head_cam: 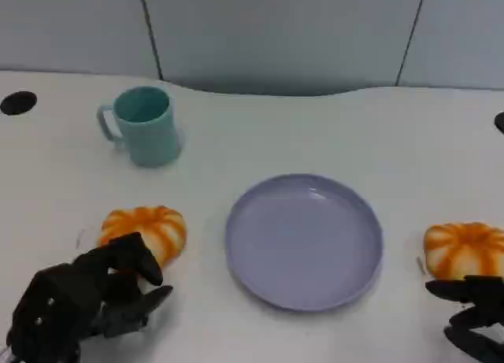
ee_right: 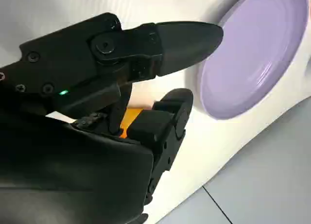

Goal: Grasp the bread from the table and place it into the plate.

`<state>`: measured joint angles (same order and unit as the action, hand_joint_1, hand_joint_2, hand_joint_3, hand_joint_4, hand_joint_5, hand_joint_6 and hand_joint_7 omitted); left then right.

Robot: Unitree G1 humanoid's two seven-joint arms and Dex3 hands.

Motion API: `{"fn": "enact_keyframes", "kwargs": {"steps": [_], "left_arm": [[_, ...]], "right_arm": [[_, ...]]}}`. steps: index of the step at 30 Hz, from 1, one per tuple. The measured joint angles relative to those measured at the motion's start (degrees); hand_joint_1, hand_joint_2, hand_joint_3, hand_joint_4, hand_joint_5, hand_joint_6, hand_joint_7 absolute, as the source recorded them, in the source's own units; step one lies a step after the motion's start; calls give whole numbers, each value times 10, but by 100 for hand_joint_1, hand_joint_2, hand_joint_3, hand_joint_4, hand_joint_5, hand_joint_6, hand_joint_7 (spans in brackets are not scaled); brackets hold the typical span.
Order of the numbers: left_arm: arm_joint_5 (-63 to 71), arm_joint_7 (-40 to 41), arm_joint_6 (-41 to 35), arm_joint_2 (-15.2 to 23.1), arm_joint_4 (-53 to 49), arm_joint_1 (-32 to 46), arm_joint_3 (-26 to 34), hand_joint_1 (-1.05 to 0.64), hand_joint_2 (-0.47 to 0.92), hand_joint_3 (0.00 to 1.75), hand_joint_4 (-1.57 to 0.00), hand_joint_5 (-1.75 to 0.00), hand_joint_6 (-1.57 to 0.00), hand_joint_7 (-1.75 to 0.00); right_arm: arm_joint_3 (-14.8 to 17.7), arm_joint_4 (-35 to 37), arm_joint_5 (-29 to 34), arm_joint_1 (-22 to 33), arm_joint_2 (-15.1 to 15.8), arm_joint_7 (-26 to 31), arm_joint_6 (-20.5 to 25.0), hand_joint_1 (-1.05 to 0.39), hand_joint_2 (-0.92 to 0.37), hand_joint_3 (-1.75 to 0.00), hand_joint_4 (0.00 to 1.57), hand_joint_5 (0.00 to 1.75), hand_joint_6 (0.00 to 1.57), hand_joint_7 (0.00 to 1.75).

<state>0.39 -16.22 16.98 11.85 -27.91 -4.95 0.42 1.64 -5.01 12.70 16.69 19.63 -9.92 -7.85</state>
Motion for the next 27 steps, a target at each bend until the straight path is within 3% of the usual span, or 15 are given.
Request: {"fn": "enact_keyframes", "kwargs": {"steps": [27], "left_arm": [[1,0,8,0,-5,0,0,-26,64,53,-83,-175,-59,-175]], "right_arm": [[0,0,0,0,0,0,4,-33,-92,-34,63,68,80,0]]}}
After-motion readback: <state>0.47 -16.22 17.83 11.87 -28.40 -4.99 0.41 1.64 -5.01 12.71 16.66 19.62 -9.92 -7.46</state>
